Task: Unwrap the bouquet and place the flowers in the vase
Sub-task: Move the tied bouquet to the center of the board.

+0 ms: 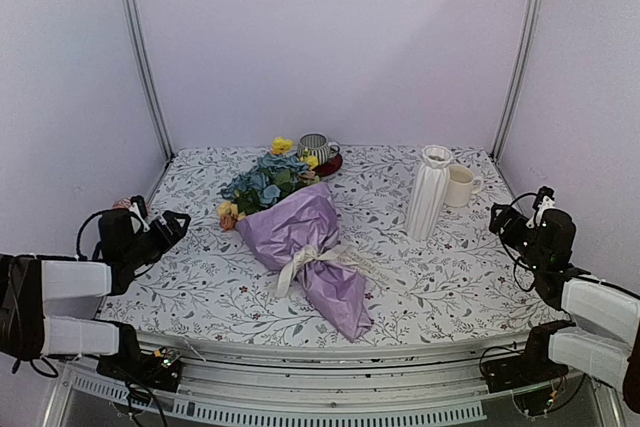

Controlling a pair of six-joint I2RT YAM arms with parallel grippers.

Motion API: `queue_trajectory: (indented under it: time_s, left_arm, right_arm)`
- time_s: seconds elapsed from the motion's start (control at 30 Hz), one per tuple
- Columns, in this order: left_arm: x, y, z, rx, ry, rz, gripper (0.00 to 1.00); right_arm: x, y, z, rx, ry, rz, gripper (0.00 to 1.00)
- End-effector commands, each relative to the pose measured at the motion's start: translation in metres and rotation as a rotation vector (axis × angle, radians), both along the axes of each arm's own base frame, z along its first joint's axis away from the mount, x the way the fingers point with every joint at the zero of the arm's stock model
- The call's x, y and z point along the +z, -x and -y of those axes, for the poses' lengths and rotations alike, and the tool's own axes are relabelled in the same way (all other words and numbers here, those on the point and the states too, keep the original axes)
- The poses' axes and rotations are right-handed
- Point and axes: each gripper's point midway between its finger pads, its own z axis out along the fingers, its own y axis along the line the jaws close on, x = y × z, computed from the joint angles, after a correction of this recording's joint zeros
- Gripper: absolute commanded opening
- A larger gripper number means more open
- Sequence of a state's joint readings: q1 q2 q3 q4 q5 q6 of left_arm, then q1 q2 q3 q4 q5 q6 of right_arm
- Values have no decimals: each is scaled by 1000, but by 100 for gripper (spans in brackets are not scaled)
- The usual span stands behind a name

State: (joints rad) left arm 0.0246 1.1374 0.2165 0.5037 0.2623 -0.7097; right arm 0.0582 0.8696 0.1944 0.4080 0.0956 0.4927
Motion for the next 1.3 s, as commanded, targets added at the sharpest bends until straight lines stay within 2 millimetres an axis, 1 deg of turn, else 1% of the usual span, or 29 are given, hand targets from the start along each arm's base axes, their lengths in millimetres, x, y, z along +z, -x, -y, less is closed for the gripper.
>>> queue_trajectory:
  time_s: [0.0, 0.13, 0.2, 0.33, 0.4, 0.47, 0.5, 0.57, 0.63, 0.73, 0.87, 0.93, 0.97, 1.1, 1.17, 1.27]
  left_arm:
    - [12, -3, -9, 54, -29, -6, 98]
    - [2, 4, -31, 199, -14, -86, 98]
    - [-1, 8, -36, 233, 12, -86, 98]
    - [13, 9, -16, 95, 32, 15, 98]
    - [23, 9, -6, 20, 24, 64, 98]
    - [28, 11, 3, -34, 22, 96, 98]
    - [29, 12, 5, -51, 21, 104, 98]
    - [25, 14, 4, -48, 25, 96, 98]
    - [24, 15, 5, -60, 33, 100, 98]
    - [30, 17, 12, -103, 48, 132, 98]
    - [45, 22, 31, -223, 61, 203, 98]
    - [46, 26, 41, -271, 73, 211, 98]
    - [44, 30, 49, -304, 82, 200, 98]
    - [34, 44, 78, -411, 128, 148, 98]
    - [31, 53, 95, -469, 149, 130, 98]
    - [32, 66, 116, -530, 165, 118, 98]
  right_arm:
    - [14, -4, -4, 1, -86, 16, 99]
    - [16, -4, -9, 22, -120, 37, 99]
    - [19, -4, -9, 26, -115, 56, 99]
    - [27, -5, -10, 37, -95, 74, 99]
    - [28, -6, -13, 49, -97, 62, 99]
    - [27, -9, -16, 64, -104, 38, 99]
    - [25, -10, -16, 62, -120, 17, 99]
    - [21, -12, -18, 56, -170, -13, 99]
    - [19, -14, -28, 97, -227, -37, 99]
    - [12, -12, -42, 168, -253, -71, 99]
    - [6, -5, -71, 310, -257, -141, 99]
    - [8, 0, -90, 371, -226, -170, 99]
    - [13, 3, -105, 419, -200, -173, 99]
    - [12, 20, -155, 587, -155, -209, 99]
    - [6, 27, -179, 659, -154, -237, 99]
    - [-10, 36, -214, 747, -131, -294, 99]
